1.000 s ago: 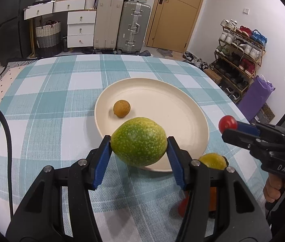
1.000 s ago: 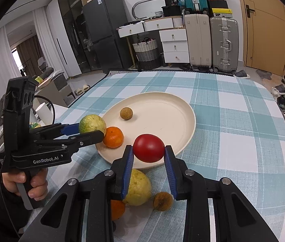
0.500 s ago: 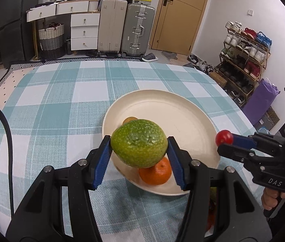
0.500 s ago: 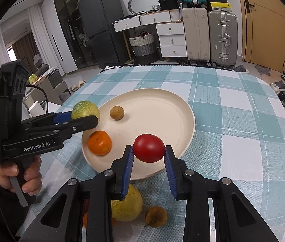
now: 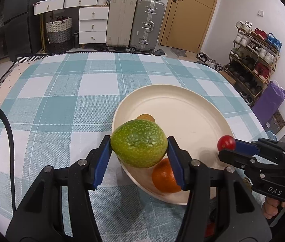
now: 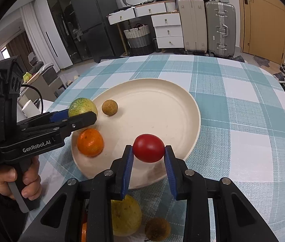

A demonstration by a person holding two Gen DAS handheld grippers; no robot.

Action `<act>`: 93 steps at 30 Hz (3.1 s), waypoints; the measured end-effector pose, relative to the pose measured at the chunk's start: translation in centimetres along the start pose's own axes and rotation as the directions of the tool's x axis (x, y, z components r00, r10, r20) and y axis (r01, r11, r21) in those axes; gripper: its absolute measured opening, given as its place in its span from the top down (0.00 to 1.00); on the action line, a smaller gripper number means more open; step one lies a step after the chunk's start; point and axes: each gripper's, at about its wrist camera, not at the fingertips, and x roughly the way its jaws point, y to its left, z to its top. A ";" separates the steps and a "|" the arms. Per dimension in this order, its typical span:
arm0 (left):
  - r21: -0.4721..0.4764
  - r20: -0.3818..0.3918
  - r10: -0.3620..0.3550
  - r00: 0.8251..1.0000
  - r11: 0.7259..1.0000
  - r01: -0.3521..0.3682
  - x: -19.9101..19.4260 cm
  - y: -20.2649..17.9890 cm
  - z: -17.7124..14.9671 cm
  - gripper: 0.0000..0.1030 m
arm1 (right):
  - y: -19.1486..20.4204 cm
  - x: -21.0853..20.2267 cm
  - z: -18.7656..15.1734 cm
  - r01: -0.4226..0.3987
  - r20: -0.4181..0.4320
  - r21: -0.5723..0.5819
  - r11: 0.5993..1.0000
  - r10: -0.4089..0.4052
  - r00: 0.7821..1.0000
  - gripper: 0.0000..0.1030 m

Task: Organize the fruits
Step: 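Lift both fruits over the cream plate and open both tools to release them, then withdraw both open tools from the plate back toward the remaining fruits, then grasp the mandarin orange with the right tool while the left tool grasps a red tomato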

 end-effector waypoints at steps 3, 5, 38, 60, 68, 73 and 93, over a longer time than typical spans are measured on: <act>0.001 0.001 0.000 1.000 1.000 0.000 0.1 0.0 0.0 0.49 | 0.2 0.4 0.1 0.002 -0.009 -0.003 1.000 -0.002 1.000 0.69; -0.001 -0.001 -0.006 1.000 1.000 0.006 0.1 0.0 0.0 0.49 | 0.2 0.4 0.1 0.006 -0.012 -0.005 1.000 -0.006 1.000 0.69; 0.045 0.137 -0.013 0.990 0.999 0.007 -10.8 -2.9 -7.2 0.00 | 0.2 -7.4 -5.8 0.101 0.087 0.000 0.995 -0.101 0.991 0.00; 0.141 0.110 -0.013 0.994 0.990 -0.003 -11.0 -4.5 -9.9 0.00 | 2.9 -5.6 -8.0 0.026 -0.004 -0.044 0.999 -0.026 1.000 0.00; 0.124 0.106 -0.014 0.994 0.992 0.001 -10.9 -4.1 -9.9 0.01 | 3.7 -5.0 -8.4 -0.032 -0.015 -0.050 0.998 0.032 0.999 0.07; 0.113 0.104 -0.024 0.994 0.994 0.012 -10.9 -3.8 -9.9 0.01 | 4.2 -4.4 -8.6 -0.066 -0.042 -0.060 0.996 0.064 0.997 0.22; 0.102 0.091 -0.022 0.996 0.995 0.013 -10.4 -3.6 -9.9 0.01 | 4.9 -3.6 -8.9 -0.107 -0.044 -0.052 0.993 0.105 0.994 0.53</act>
